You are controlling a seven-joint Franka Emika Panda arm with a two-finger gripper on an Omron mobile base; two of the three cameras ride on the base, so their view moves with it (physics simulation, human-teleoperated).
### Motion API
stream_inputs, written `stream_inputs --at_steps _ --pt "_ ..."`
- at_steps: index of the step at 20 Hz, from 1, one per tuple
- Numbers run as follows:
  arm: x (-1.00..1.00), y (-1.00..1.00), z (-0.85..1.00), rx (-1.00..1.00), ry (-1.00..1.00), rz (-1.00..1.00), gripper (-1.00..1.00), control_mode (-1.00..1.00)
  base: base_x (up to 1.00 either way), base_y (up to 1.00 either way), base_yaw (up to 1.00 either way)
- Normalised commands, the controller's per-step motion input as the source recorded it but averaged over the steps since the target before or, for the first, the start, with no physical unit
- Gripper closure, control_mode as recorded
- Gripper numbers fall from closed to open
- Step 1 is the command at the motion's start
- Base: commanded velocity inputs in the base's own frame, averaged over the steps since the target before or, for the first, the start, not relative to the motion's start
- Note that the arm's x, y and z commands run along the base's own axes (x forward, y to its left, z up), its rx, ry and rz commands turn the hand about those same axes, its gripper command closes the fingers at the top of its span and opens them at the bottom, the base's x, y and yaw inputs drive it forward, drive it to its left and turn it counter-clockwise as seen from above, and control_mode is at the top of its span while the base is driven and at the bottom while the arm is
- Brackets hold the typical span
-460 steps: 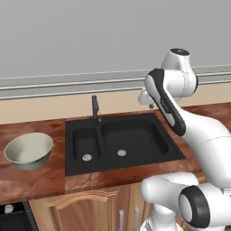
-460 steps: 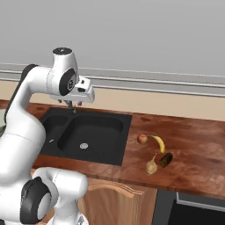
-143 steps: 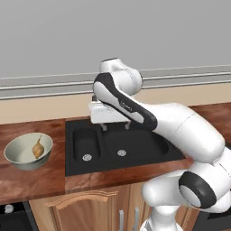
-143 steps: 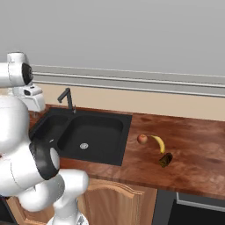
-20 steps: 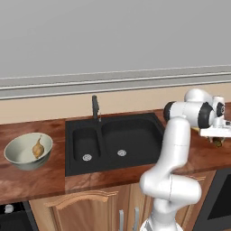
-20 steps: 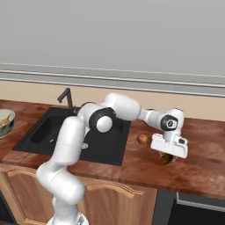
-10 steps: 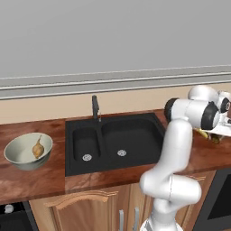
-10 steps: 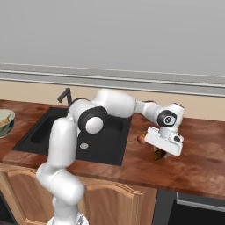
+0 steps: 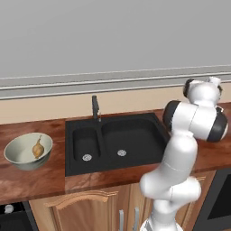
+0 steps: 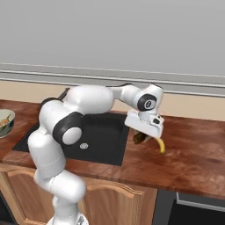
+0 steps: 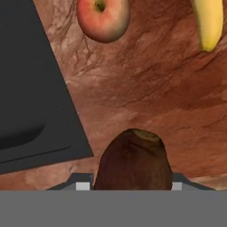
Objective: There is a mixed pile of frozen fruits and vegetables on the counter. Locate all the frozen vegetables and place the items in a bowl on the counter. Take all the frozen fruits and defrost them in a running sink.
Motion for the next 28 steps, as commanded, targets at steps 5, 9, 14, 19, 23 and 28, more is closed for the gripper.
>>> stream_inputs --at_steps 5,9,14,19,23,28 --pt "0.21 1.0 0.51 -0.02 -0.06 0.04 1.0 -1.0 0.0 0.0 0.0" --pt "0.04 1.0 0.42 -0.03 0.0 0.13 1.0 -1.0 0.0 0.0 0.0" --pt "0.0 1.0 0.14 -0.06 0.01 0.15 1.0 -1.0 0.0 0.0 0.0" --pt "-0.01 1.0 0.09 -0.07 0.01 0.15 1.0 -1.0 0.0 0.0 0.0" --pt "-0.09 1.0 -0.02 0.01 -0.09 0.04 1.0 -1.0 0.0 0.0 0.0" --pt "-0.32 0.9 -0.02 0.03 -0.19 0.0 1.0 -1.0 0.0 0.0 0.0"
